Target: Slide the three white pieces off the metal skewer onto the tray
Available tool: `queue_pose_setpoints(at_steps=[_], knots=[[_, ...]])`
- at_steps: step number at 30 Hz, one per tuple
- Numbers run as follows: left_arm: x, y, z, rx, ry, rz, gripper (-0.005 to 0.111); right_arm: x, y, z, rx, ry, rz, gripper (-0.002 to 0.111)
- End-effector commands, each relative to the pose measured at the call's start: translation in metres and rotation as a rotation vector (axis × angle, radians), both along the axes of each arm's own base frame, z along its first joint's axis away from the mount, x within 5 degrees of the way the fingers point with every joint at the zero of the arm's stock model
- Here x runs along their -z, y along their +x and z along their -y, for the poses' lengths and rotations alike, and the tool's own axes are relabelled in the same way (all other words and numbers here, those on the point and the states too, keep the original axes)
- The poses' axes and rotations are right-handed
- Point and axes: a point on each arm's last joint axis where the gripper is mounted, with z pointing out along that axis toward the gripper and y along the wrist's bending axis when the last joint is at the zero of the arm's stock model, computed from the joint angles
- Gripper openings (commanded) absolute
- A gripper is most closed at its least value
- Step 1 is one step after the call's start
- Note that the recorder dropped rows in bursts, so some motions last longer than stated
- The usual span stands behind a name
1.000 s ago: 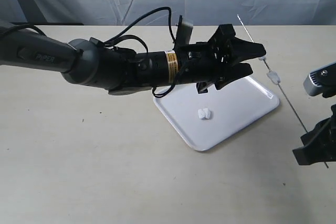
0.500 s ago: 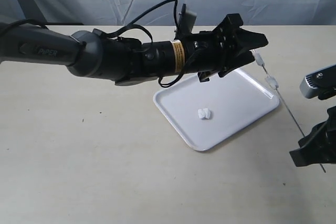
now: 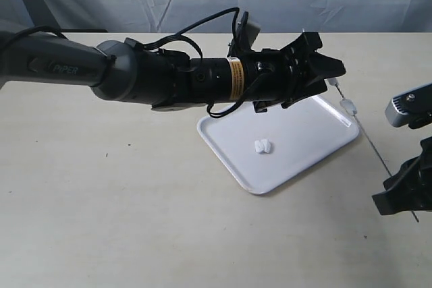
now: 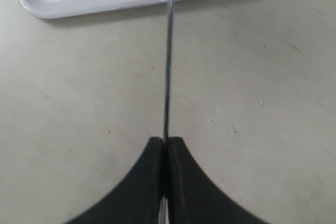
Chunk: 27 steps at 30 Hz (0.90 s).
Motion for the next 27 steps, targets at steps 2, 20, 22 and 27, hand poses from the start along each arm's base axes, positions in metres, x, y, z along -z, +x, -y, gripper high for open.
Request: queue_pose_setpoints(at_steps=[2,20,22,27], knots=[[-0.006,-0.001,0.001,0.005,-0.003,0.015,0.038,0.0,0.001,0.0,-0.001,0.002,0.001,-0.001],[-0.007,0.001,0.0,-0.023,-0.028,-0.006,0.0,0.001,-0.001,0.0,-0.004,0.0,-0.014,-0.001],[-0.009,0.003,0.0,-0.044,-0.046,-0.022,0.0,0.001,-0.003,0.0,-0.009,-0.002,-0.035,-0.001],[-0.013,0.01,-0.003,-0.088,-0.077,-0.021,0.0,0.007,-0.008,0.0,-0.011,0.001,-0.081,-0.001]])
